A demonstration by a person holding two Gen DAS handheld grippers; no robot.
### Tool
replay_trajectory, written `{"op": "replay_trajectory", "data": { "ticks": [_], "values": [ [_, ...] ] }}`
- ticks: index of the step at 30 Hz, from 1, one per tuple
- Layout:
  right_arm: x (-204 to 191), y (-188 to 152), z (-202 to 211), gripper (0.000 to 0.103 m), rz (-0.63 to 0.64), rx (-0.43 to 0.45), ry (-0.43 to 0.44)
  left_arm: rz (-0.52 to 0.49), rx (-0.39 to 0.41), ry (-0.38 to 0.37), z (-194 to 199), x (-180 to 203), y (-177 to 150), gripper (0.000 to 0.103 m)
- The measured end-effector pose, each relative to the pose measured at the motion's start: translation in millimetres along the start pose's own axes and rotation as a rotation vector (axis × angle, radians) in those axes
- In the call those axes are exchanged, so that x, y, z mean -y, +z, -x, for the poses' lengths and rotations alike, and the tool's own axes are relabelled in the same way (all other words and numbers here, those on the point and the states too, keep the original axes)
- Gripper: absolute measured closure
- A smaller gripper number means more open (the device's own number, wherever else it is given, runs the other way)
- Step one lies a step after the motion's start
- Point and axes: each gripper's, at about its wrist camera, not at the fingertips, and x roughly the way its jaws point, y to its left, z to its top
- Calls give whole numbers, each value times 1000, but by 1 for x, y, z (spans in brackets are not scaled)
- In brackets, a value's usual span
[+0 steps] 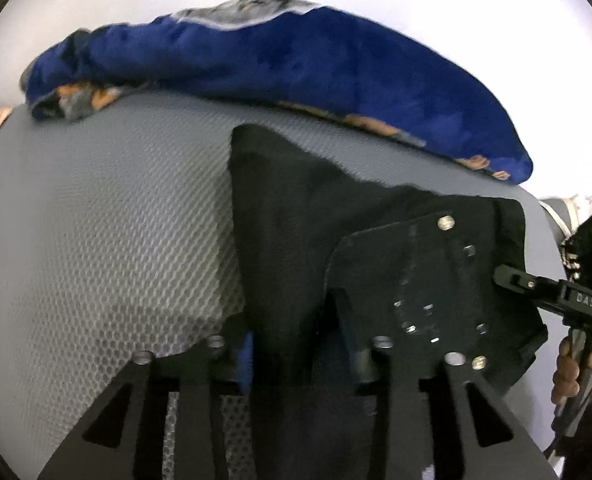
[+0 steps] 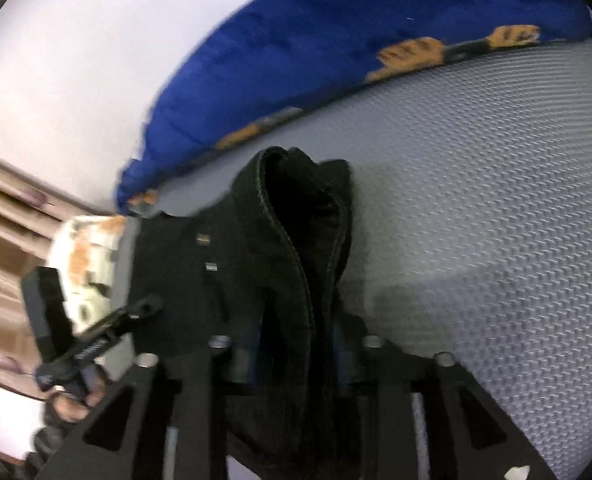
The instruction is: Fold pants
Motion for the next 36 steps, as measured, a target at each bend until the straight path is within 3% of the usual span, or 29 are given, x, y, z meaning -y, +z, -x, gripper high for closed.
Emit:
{"op": "replay_trajectory", "data": {
  "ticks": [1,5,14,17,21,23,33,36],
  "values": [
    [1,-3,-2,60,12,0,-25,-1,6,11,-1,-2,-5,54],
    [5,-19,2,60,36,4,-56,-25,20,43,3,0,-24,44],
    [-26,-56,34,54,165,64,-246,-55,68,242,38,23,-59,41],
    [-42,-69,50,54,216,113,-300,-75,106,281,58,33,-73,32],
    [-65,-90,65,50,265,131,-319,-86,157,308,89,45,-91,26],
    [-74,-103,71,43,280,140,-305,-84,173,312,100,50,-99,24],
    [-117,-151,95,29,323,226,-324,-98,239,373,142,75,-140,24],
    [-126,-163,103,20,348,259,-345,-88,243,362,151,78,-150,24]
  ]
}}
